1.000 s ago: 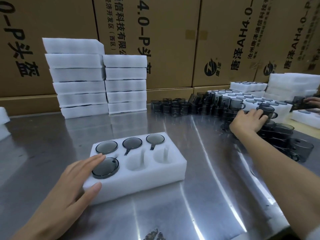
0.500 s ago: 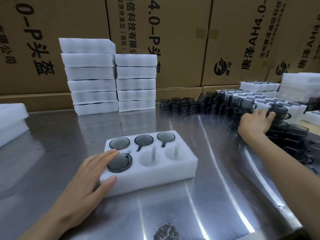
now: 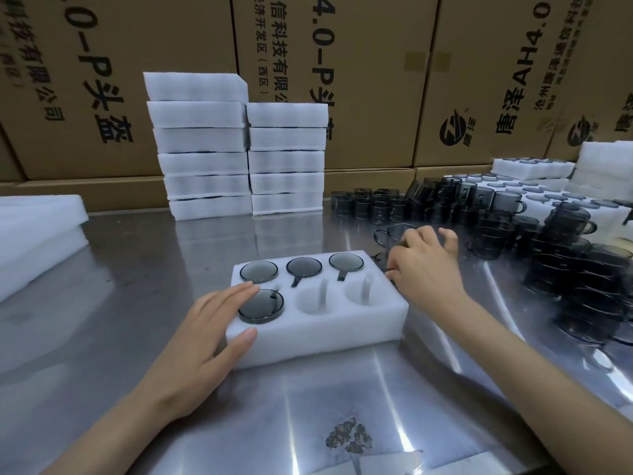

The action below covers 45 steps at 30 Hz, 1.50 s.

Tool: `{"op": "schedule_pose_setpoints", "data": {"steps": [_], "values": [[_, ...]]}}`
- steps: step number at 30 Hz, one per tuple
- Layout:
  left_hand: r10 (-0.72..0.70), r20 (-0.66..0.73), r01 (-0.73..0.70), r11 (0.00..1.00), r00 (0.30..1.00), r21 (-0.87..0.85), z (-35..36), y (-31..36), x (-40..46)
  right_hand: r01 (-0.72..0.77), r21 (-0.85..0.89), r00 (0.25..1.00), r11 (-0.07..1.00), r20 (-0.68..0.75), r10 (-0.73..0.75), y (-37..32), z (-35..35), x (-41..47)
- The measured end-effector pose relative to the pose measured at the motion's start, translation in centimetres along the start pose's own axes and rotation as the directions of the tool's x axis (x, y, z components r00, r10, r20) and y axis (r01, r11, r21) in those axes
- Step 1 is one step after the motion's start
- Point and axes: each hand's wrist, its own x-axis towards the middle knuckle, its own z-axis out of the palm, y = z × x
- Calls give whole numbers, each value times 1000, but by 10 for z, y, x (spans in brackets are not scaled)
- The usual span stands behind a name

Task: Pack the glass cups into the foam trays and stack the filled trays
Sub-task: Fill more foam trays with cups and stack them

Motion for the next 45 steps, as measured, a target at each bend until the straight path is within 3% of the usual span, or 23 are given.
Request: {"op": "schedule_pose_setpoints", "data": {"steps": [4, 7, 11, 14, 17, 21, 23, 25, 30, 32, 35, 38, 41, 45], "values": [[-12, 8, 12, 1000, 1000, -10, 1, -1, -1, 6, 169, 988, 986, -151, 20, 3, 1, -6], [-14, 10, 14, 1000, 1000, -13, 1, -2, 0, -64, 291, 933, 955, -323, 161, 17, 3, -7], [-15, 10, 15, 1000, 1000, -7, 1, -1, 0, -205, 275, 948, 939, -183, 261, 32, 9, -9], [-15, 6, 15, 1000, 1000, 2, 1, 0, 0, -232, 255, 965, 939, -59, 255, 34, 17, -12], [-26, 11, 26, 1000, 1000, 13, 2, -1, 0, -236, 264, 968, 935, -25, 251, 30, 18, -11], [-38, 15, 38, 999, 999, 21, 2, -1, -1, -217, 202, 976, 955, 44, 212, 24, 18, -12], [-39, 16, 38, 999, 999, 25, 2, -1, -1, -213, 189, 976, 959, 2, 216, 25, 18, -13], [-41, 16, 41, 999, 999, 24, 2, -1, -1, -167, 231, 982, 958, -51, 184, 23, 18, -13], [-41, 15, 41, 999, 999, 19, 2, -1, -1, -47, 370, 994, 928, 106, 8, 14, 23, -16], [-40, 14, 40, 999, 999, 20, 2, -1, -1, -34, 408, 999, 913, 47, 16, 14, 21, -14], [-38, 9, 38, 999, 999, 22, 3, -1, -1, -21, 544, 981, 839, -152, 123, 14, 6, -10], [-33, 3, 33, 999, 999, 22, 3, -2, -1, 51, 745, 938, 665, -264, 224, 4, -25, -10], [-38, 5, 38, 999, 999, 12, 3, -3, -1, 171, 831, 951, 529, -279, 130, -21, -52, -16], [-36, 6, 36, 999, 999, 12, 3, -2, -1, 245, 826, 966, 507, -254, -52, -59, -61, -28]]}}
